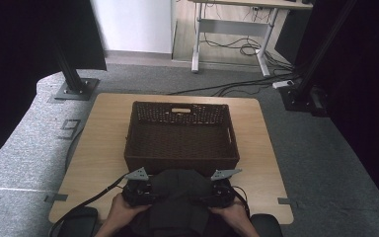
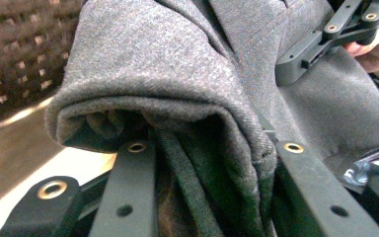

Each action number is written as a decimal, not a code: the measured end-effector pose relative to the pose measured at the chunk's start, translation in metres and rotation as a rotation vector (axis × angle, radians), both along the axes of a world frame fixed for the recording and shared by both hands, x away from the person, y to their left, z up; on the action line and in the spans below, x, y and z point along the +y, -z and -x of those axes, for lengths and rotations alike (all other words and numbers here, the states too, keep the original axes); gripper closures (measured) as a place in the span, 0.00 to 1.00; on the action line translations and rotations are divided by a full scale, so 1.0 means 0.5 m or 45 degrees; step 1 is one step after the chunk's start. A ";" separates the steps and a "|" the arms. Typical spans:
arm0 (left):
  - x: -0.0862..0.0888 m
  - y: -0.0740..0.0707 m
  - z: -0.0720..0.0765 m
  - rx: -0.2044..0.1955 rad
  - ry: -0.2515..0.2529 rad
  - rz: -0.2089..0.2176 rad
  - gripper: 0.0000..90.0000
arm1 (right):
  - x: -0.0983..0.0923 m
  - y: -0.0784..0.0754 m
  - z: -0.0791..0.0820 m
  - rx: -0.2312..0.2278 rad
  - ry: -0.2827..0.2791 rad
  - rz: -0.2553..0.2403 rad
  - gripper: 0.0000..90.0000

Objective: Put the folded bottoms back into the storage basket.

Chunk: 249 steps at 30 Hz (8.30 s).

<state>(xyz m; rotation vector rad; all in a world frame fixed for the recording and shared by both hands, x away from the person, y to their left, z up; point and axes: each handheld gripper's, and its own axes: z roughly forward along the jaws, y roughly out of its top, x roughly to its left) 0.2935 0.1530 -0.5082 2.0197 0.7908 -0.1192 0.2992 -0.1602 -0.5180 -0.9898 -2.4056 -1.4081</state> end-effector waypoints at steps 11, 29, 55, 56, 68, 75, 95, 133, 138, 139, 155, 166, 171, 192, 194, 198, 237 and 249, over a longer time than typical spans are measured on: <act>-0.003 -0.052 0.008 -0.149 0.024 0.018 0.75 | -0.006 -0.049 0.010 -0.145 0.000 -0.012 0.65; -0.002 -0.158 -0.005 -0.309 0.027 0.061 0.75 | -0.012 -0.162 0.006 -0.342 0.016 -0.018 0.65; -0.003 -0.320 -0.078 -0.453 0.005 0.064 0.75 | -0.011 -0.308 -0.065 -0.499 0.055 -0.048 0.65; -0.002 -0.327 -0.082 -0.458 0.004 0.062 0.75 | -0.010 -0.315 -0.069 -0.509 0.059 -0.048 0.65; -0.002 -0.398 -0.142 -0.517 -0.013 0.057 0.76 | -0.002 -0.383 -0.125 -0.583 0.105 -0.044 0.65; -0.003 -0.410 -0.184 -0.525 -0.040 0.065 0.76 | 0.001 -0.396 -0.166 -0.615 0.134 -0.044 0.65; 0.001 -0.319 -0.326 -0.485 -0.082 0.076 0.76 | 0.028 -0.330 -0.299 -0.623 0.227 0.079 0.65; -0.071 -0.154 -0.378 -0.213 -0.053 -0.218 0.75 | 0.022 -0.170 -0.353 -0.280 0.277 0.375 0.69; -0.059 -0.152 -0.380 -0.160 -0.077 -0.323 0.75 | 0.047 -0.160 -0.366 -0.238 0.252 0.406 0.67; -0.057 -0.150 -0.381 -0.151 -0.086 -0.348 0.74 | 0.055 -0.157 -0.369 -0.227 0.251 0.416 0.66; -0.044 -0.162 -0.397 -0.161 -0.373 -0.638 0.32 | 0.037 -0.137 -0.397 -0.192 0.491 0.606 0.20; -0.022 -0.189 -0.370 -0.217 -0.321 -0.619 0.18 | 0.033 -0.172 -0.371 -0.316 0.432 0.569 0.14; -0.010 -0.197 -0.357 -0.217 -0.295 -0.527 0.16 | 0.027 -0.176 -0.359 -0.354 0.409 0.548 0.05; 0.031 -0.220 -0.287 -0.363 -0.290 -0.461 0.01 | -0.036 -0.212 -0.292 -0.432 0.361 0.451 0.00; 0.035 -0.223 -0.282 -0.362 -0.303 -0.442 0.00 | -0.041 -0.214 -0.285 -0.436 0.358 0.446 0.00; 0.048 -0.226 -0.271 -0.361 -0.311 -0.421 0.00 | -0.051 -0.219 -0.272 -0.453 0.358 0.442 0.00; 0.155 -0.140 -0.132 -0.374 -0.315 -0.371 0.00 | -0.197 -0.172 -0.106 -0.512 0.411 0.432 0.00; 0.172 -0.062 -0.089 -0.364 -0.305 -0.390 0.00 | -0.213 -0.092 -0.090 -0.480 0.445 0.434 0.00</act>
